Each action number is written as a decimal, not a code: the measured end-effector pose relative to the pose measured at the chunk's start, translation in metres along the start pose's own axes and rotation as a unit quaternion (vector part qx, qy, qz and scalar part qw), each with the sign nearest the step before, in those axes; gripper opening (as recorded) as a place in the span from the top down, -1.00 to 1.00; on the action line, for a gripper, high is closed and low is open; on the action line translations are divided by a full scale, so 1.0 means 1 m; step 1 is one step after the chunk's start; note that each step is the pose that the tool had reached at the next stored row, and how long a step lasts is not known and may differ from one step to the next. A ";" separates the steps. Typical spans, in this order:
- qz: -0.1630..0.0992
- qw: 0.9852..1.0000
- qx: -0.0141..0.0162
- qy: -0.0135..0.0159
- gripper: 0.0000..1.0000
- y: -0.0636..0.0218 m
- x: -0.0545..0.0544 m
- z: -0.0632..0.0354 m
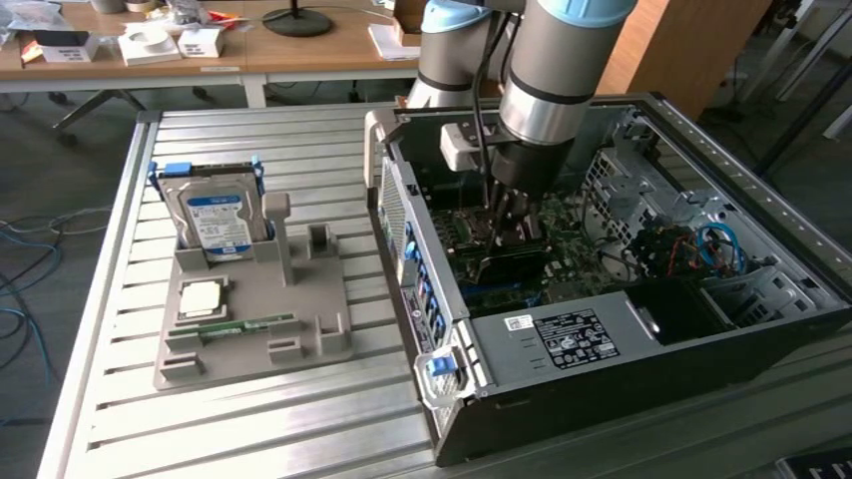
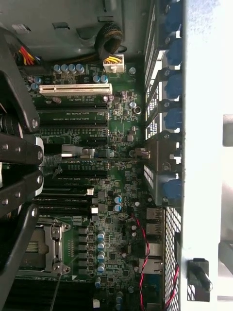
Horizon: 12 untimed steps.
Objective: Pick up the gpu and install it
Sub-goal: 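Press down on the gpu until it lock into place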
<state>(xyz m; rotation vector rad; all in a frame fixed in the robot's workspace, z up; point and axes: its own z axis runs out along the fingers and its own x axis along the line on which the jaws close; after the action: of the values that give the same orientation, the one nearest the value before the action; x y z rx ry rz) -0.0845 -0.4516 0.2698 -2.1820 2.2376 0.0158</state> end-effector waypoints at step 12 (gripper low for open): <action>0.000 1.000 0.000 0.000 0.79 0.0000 0.000 0.0022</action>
<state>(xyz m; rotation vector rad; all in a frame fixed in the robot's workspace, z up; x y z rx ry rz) -0.0846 -0.4517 0.2677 -2.1818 2.2373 0.0165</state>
